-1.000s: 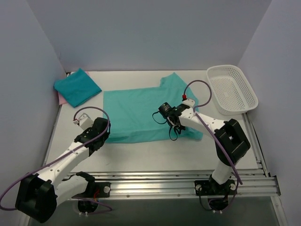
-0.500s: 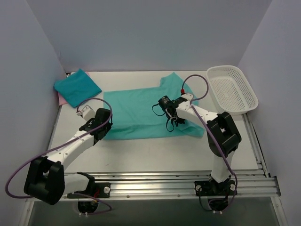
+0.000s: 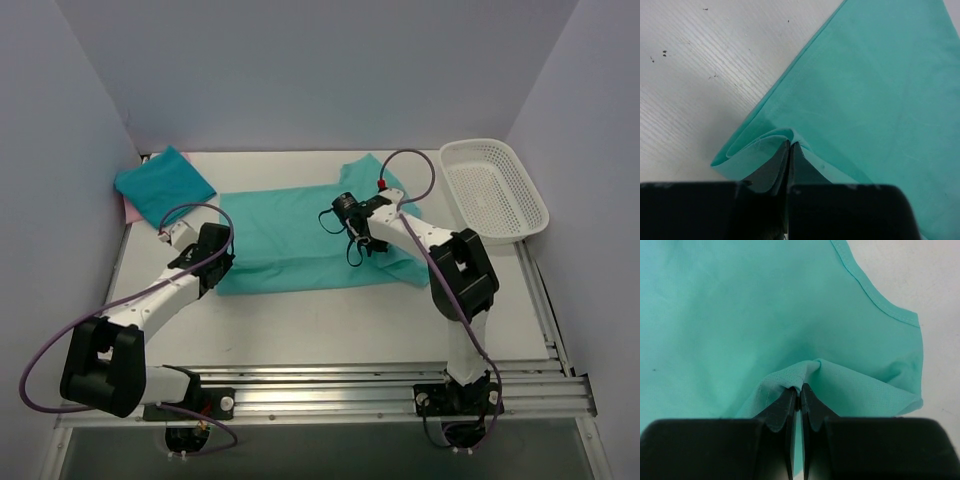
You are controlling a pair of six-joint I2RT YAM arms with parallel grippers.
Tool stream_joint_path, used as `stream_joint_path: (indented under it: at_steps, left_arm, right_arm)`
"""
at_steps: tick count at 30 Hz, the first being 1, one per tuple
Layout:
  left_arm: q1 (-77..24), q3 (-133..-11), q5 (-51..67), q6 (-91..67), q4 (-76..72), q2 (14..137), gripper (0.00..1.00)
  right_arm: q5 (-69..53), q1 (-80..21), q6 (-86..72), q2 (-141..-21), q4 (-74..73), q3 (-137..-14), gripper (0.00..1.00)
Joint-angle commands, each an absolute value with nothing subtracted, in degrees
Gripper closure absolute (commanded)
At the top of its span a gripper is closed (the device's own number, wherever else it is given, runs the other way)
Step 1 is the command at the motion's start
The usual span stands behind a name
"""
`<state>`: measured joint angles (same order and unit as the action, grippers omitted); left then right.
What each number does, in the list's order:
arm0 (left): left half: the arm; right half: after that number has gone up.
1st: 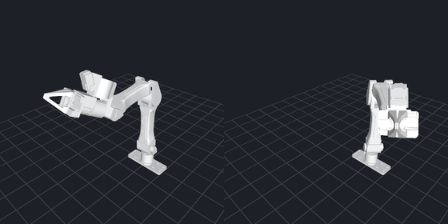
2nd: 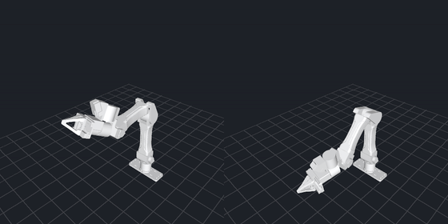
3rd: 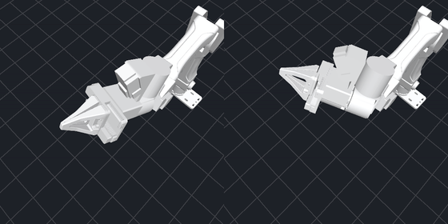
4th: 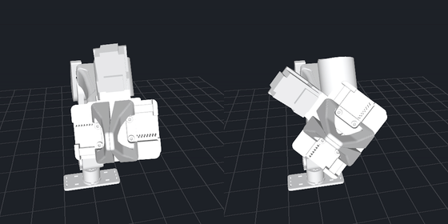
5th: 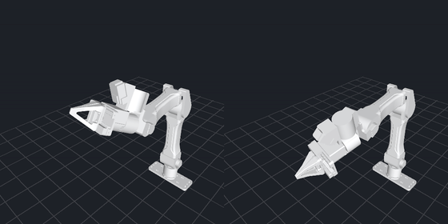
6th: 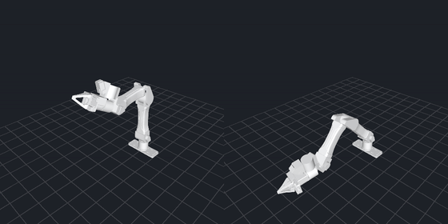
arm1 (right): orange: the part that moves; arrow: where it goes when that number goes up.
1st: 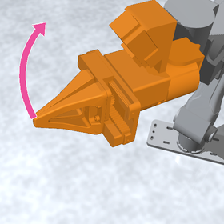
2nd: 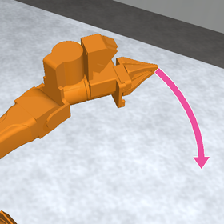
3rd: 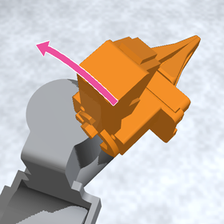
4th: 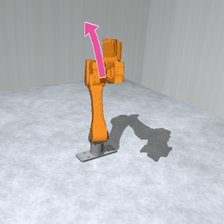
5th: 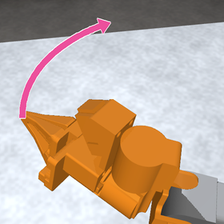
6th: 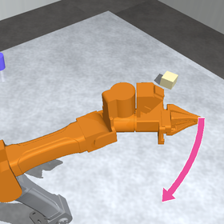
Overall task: Fold and stack the t-shirts
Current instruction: Fold the flattened tshirt in 1/3 of the way
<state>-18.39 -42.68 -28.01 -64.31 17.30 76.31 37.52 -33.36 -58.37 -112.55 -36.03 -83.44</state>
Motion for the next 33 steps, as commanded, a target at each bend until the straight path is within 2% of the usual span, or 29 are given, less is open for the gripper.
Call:
stream_joint_path:
  at_steps: [1, 26, 27, 30, 31, 33]
  left_arm:
    - [-16.8, -43.0, -28.0, -64.2, 14.5, 74.9, 0.98]
    - [-10.9, -42.3, -25.0, -64.0, 8.2, 84.3, 0.98]
    - [-10.6, -42.3, -24.6, -64.0, 7.7, 84.8, 0.98]
    - [-9.6, -42.5, -23.3, -64.0, 6.3, 86.9, 0.98]
    - [-9.4, -42.6, -23.0, -64.0, 6.2, 87.9, 0.98]
    - [-9.0, -42.7, -22.4, -64.0, 5.6, 88.6, 0.97]
  right_arm:
    - [39.6, -33.0, -57.3, -114.6, -40.1, -87.0, 1.00]
    - [39.2, -28.9, -54.1, -122.9, -38.5, -92.0, 0.98]
    - [39.4, -28.8, -54.1, -122.7, -38.4, -92.1, 0.96]
    - [40.7, -28.5, -53.9, -121.9, -38.6, -92.0, 0.71]
    - [41.7, -28.2, -53.8, -121.6, -38.8, -92.0, 0.58]
    - [42.6, -28.1, -53.8, -120.8, -39.5, -92.2, 0.47]
